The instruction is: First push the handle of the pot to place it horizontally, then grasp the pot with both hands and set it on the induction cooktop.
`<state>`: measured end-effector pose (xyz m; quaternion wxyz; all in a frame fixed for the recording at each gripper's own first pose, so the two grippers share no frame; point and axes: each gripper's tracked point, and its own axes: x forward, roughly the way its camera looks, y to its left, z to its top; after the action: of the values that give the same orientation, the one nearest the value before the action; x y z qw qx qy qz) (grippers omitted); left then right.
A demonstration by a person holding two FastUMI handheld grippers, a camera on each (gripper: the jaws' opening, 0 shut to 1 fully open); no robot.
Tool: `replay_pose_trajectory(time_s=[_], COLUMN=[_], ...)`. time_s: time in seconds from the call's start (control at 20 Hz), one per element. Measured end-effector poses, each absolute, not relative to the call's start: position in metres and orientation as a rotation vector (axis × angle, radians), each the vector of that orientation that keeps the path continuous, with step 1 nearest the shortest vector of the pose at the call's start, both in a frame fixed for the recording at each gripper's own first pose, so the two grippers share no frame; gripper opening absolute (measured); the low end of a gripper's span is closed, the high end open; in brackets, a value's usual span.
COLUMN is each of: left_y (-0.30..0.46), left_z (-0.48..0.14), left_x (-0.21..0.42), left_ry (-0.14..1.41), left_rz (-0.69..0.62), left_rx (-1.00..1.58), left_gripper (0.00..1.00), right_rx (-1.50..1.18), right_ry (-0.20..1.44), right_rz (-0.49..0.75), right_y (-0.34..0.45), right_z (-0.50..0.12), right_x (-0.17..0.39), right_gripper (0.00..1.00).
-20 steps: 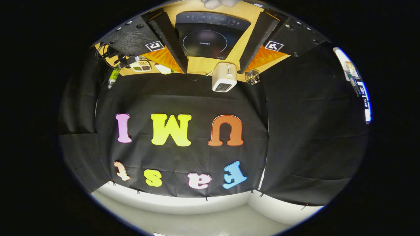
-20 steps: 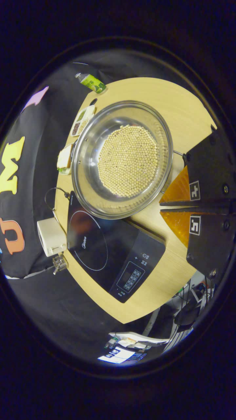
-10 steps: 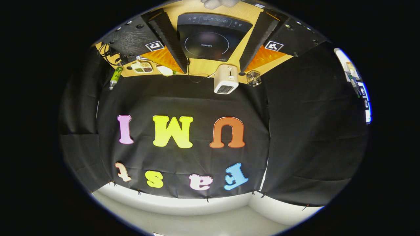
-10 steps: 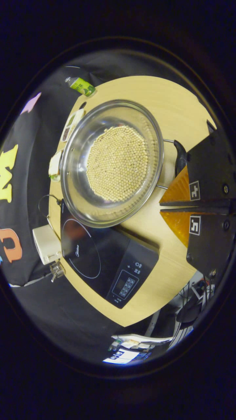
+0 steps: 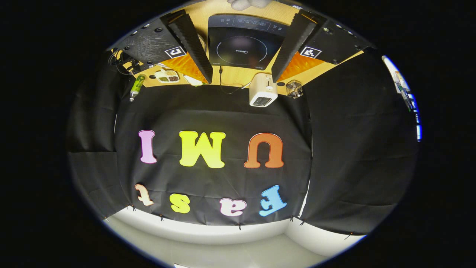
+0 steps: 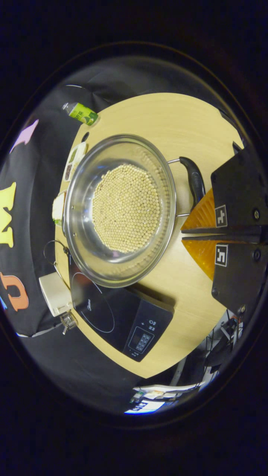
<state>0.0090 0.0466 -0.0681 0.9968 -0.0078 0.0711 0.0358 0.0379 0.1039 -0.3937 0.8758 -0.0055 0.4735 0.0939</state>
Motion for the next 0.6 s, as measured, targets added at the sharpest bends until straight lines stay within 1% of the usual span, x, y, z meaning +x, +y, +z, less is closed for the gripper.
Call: replay_pose_trajectory(time_s=[0.6], left_y=[0.032], left_z=[-0.073], left_x=[0.018], left_ry=[0.154], left_rz=[0.047], left_rx=[-0.017], left_gripper=[0.95], right_rx=[0.022], right_ry=[0.982], right_rz=[0.081], right_y=[0.043], right_z=[-0.395], right_x=[0.049], right_gripper=[0.01])
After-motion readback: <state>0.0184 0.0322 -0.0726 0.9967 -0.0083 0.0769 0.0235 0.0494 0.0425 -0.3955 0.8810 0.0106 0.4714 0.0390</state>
